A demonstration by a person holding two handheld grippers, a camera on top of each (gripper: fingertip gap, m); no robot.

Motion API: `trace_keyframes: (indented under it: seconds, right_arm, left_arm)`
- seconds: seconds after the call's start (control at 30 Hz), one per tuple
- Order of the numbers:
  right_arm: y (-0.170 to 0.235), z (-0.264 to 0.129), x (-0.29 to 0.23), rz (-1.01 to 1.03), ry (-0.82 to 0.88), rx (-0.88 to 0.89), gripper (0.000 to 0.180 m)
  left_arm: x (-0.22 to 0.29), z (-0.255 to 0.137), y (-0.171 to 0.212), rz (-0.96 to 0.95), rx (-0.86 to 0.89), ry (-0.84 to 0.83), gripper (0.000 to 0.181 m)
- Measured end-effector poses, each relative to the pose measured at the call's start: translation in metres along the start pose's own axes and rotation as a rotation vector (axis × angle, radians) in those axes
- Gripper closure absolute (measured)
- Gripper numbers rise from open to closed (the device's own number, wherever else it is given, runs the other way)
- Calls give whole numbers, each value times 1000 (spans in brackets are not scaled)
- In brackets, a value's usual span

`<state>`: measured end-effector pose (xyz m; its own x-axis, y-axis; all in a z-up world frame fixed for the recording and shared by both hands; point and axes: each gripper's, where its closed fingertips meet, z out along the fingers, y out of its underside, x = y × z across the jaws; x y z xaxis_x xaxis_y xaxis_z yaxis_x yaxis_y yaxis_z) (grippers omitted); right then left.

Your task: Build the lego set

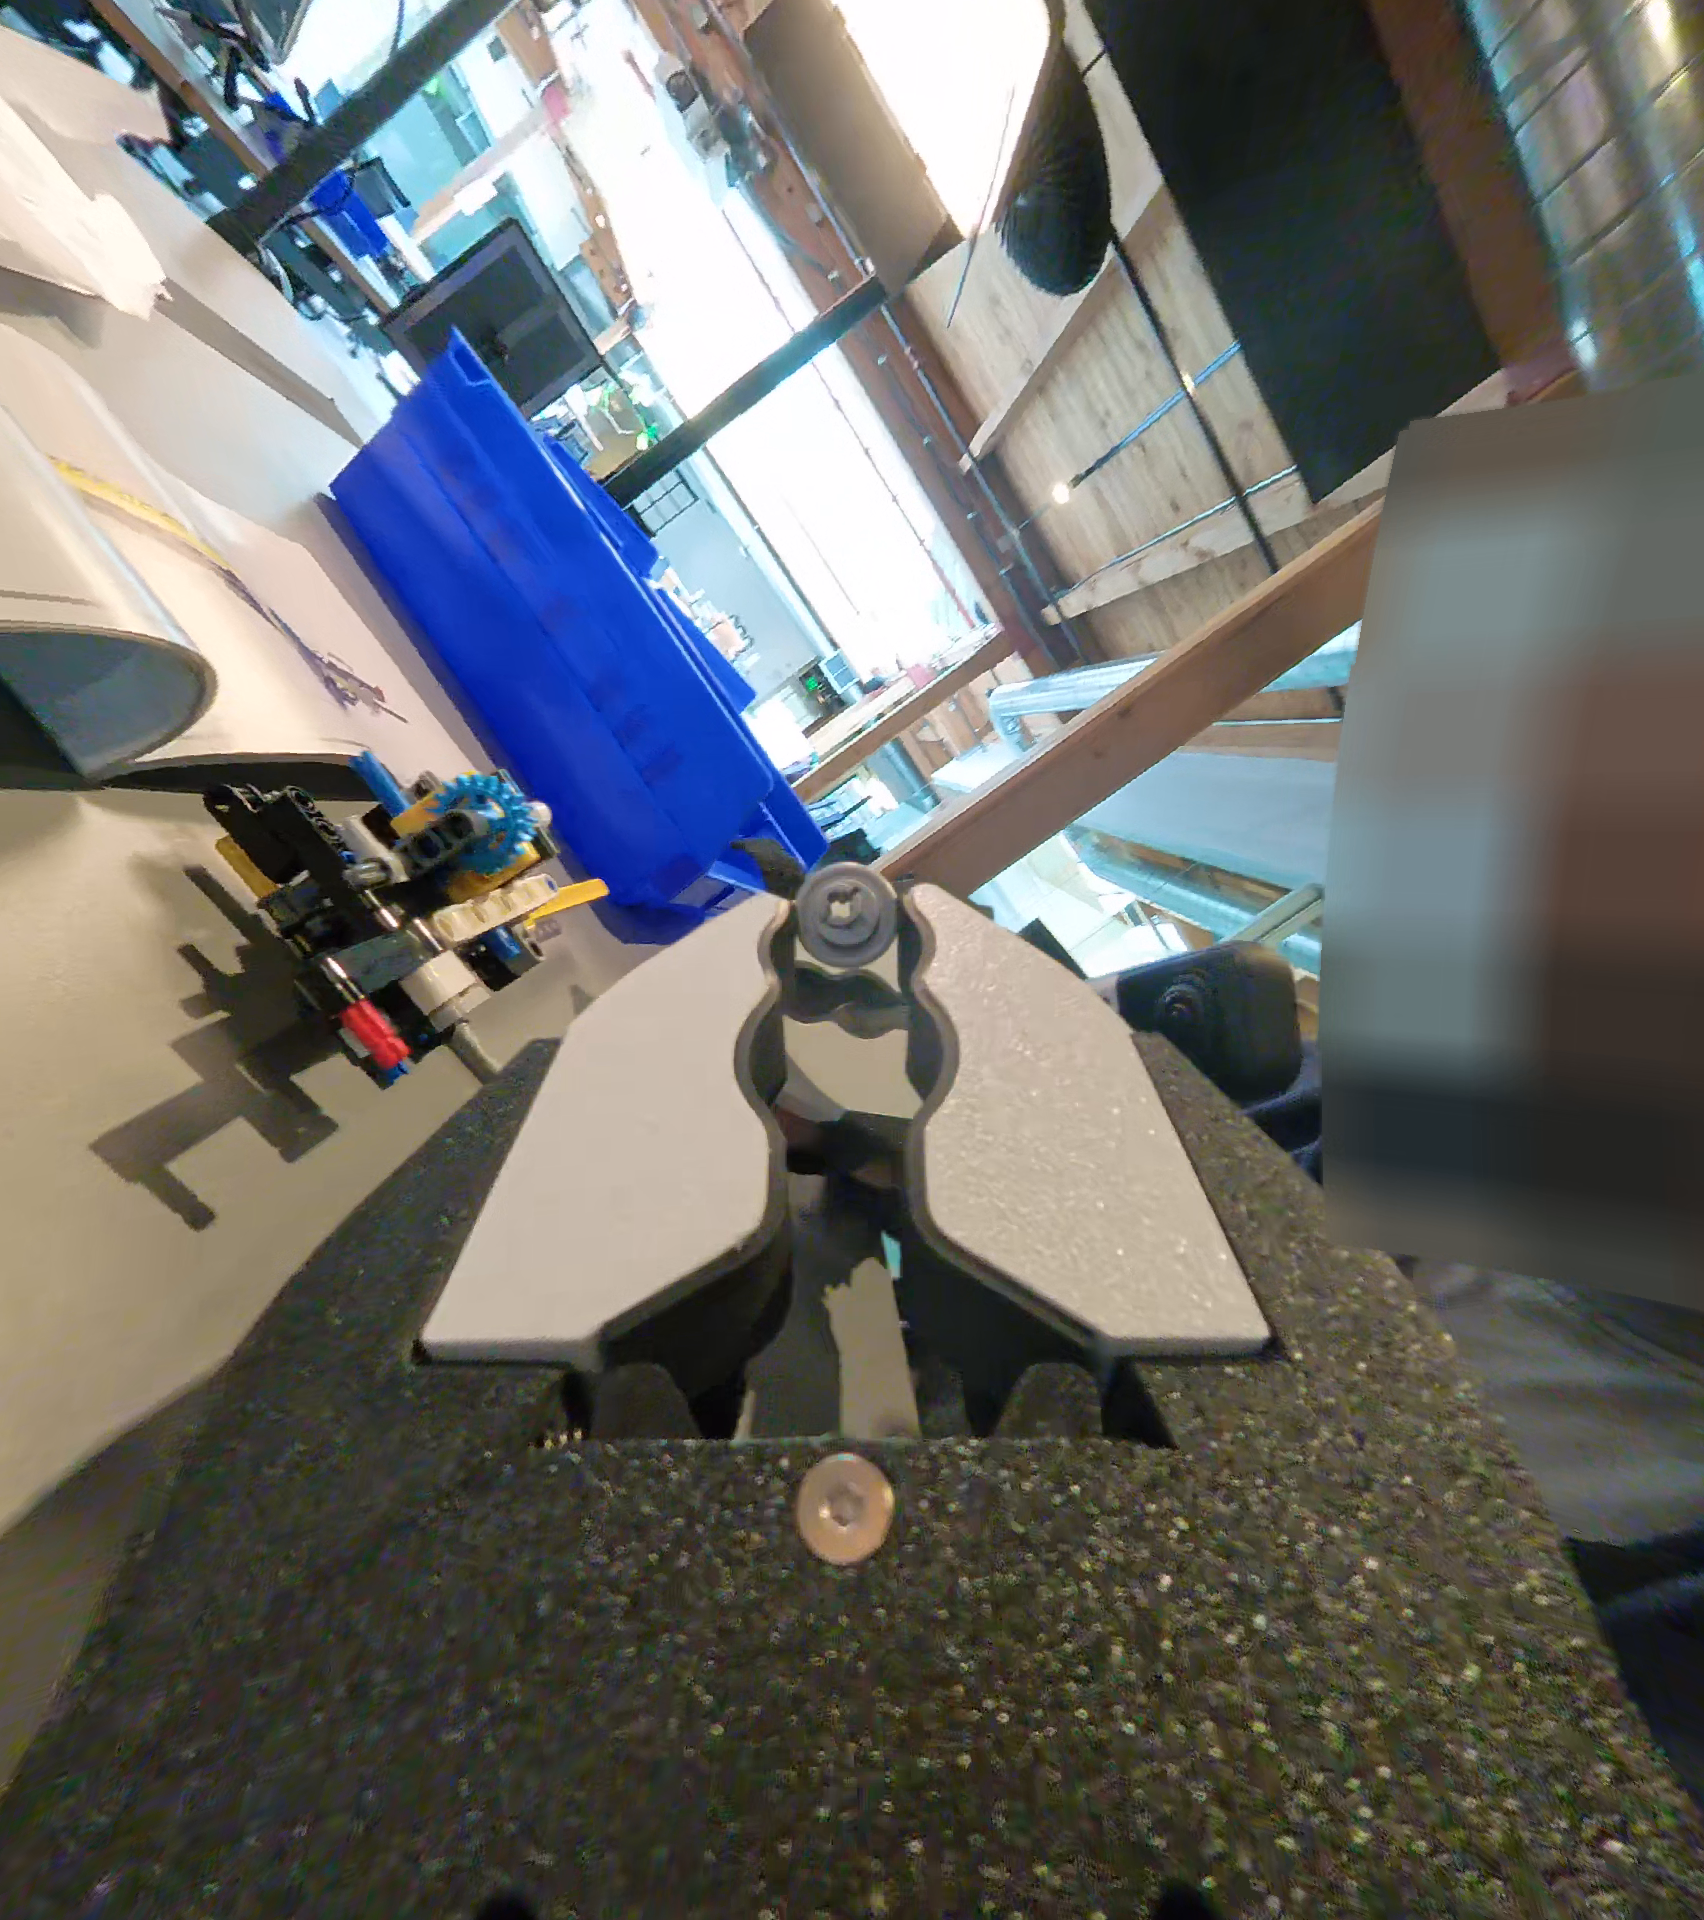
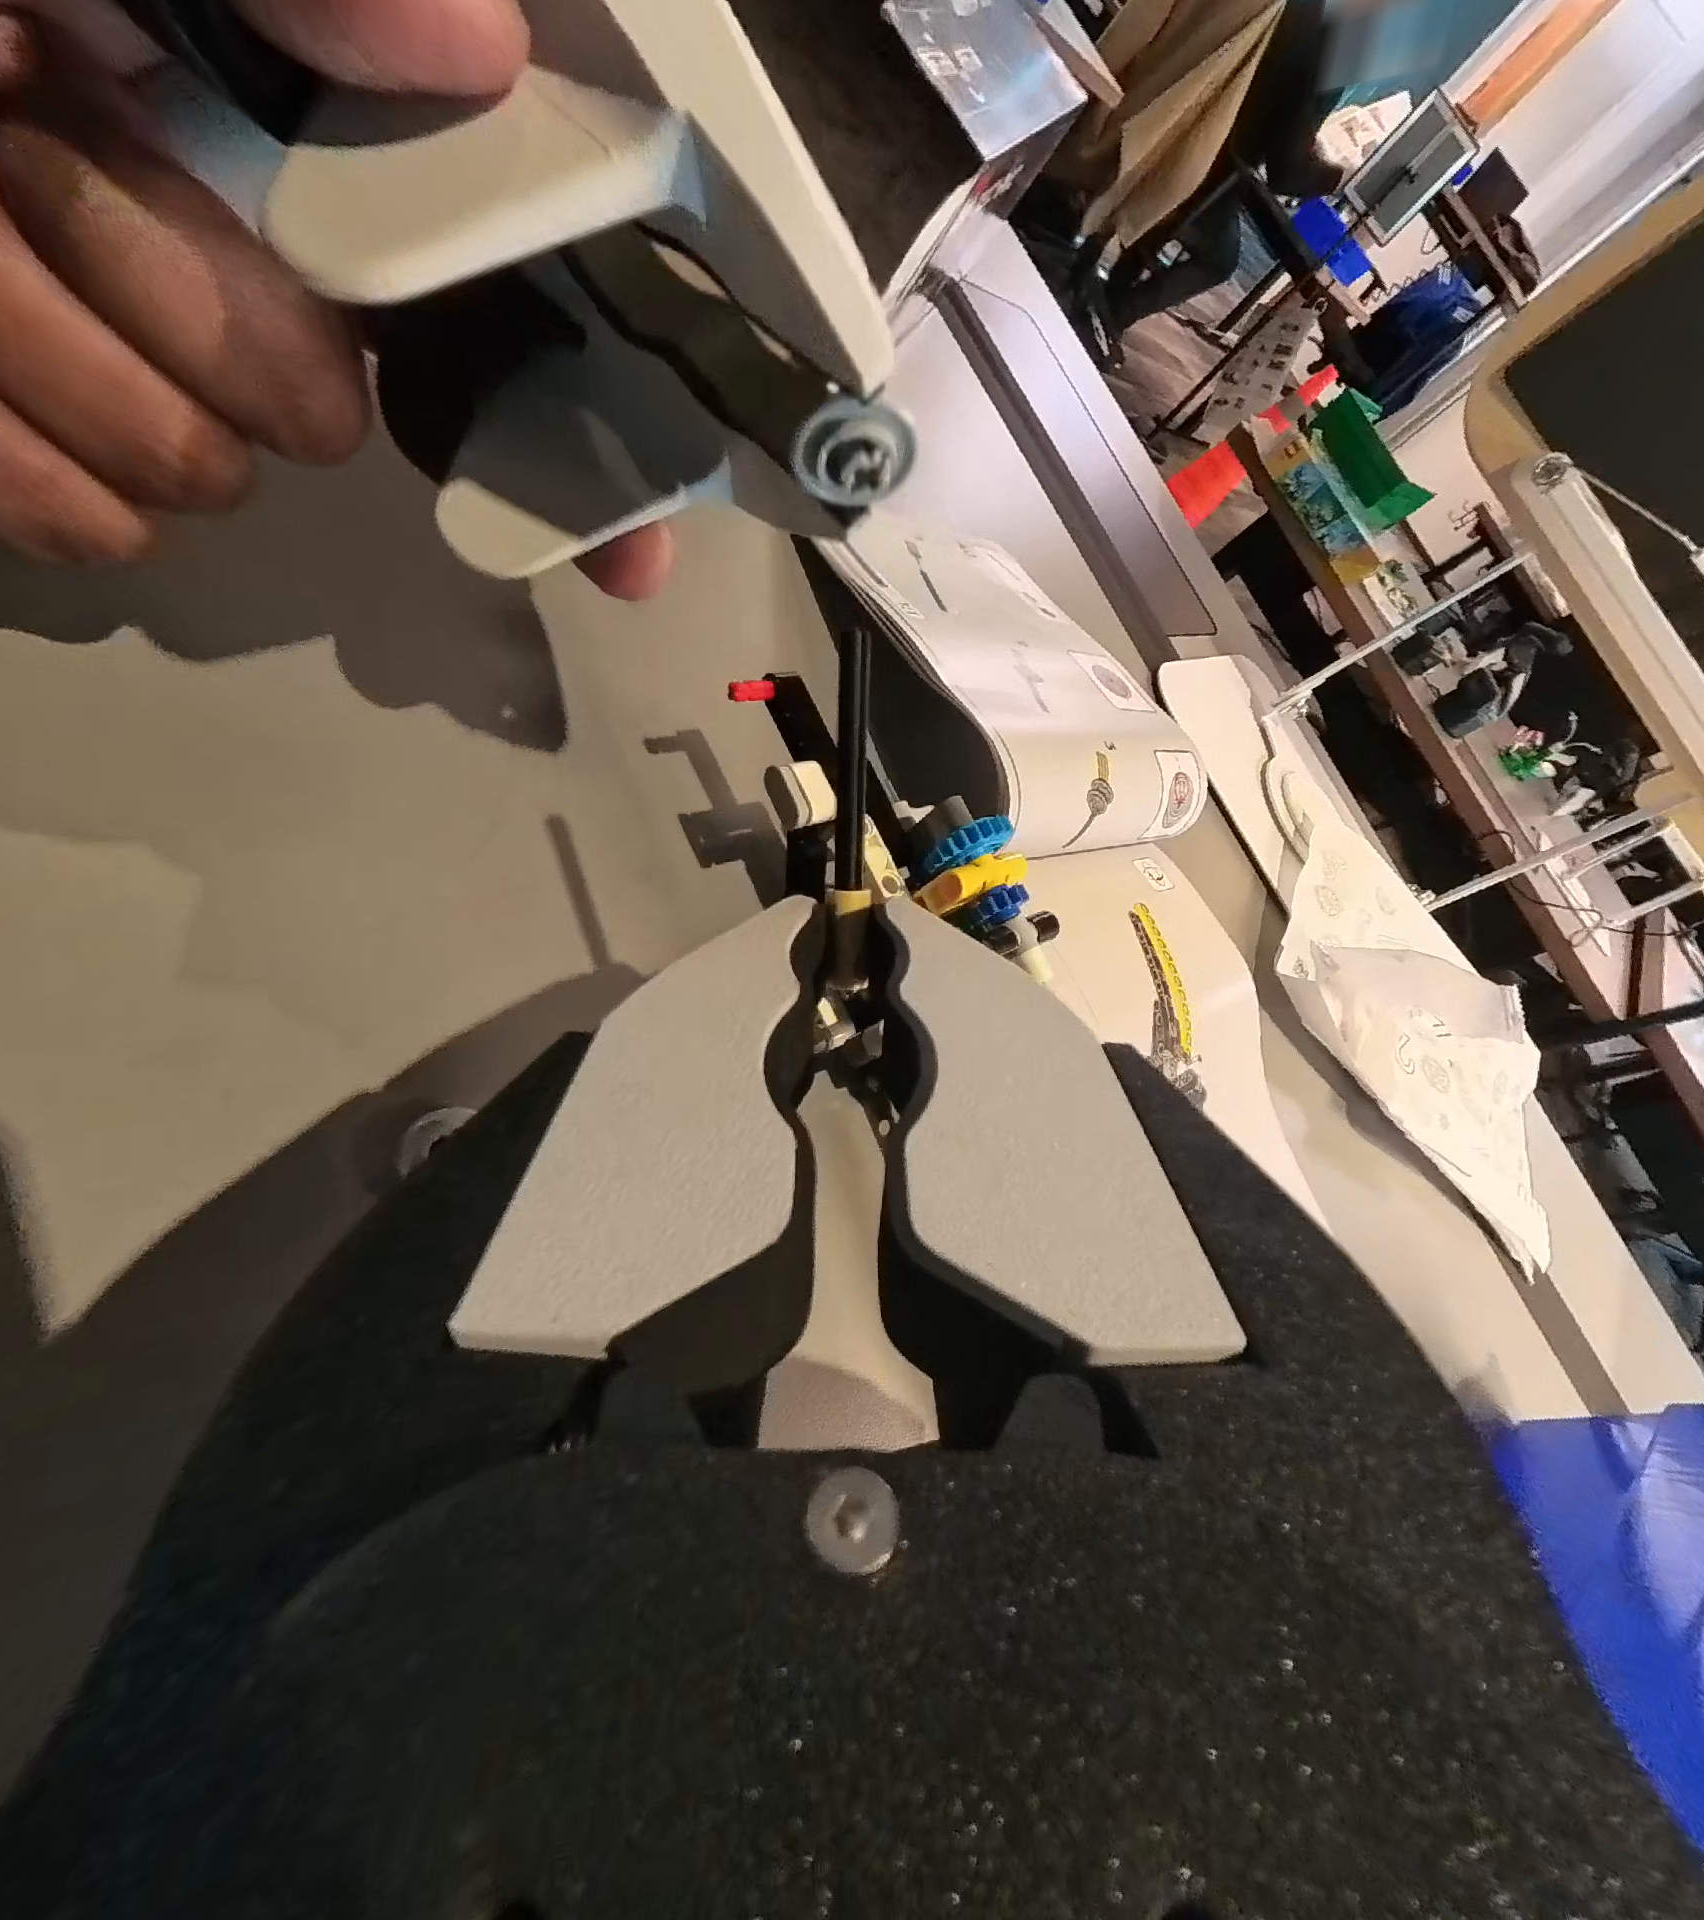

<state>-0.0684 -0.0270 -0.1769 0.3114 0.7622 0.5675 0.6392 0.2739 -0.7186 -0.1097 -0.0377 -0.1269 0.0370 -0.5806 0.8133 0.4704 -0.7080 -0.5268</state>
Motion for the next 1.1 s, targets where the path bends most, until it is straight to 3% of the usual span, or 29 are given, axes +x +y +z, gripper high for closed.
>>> trace_keyframes:
  seconds: [0.23, 0.37, 0.87, 1.1]
  right_arm:
    - [8, 3, -15, -27, -84, -39, 173]
    - [13, 4, -32, -67, -167, -65, 173]
    - [8, 6, -20, -86, -74, -5, 173]
    - [9, 5, -15, -87, -58, 3, 173]
  left_arm:
    - [3, 0, -1, -25, 13, 34, 162]
    - [0, -1, 1, 53, -18, -25, 162]
    - [-13, -12, 3, 330, -120, -252, 162]
    - [-27, -16, 17, 520, -290, -415, 162]
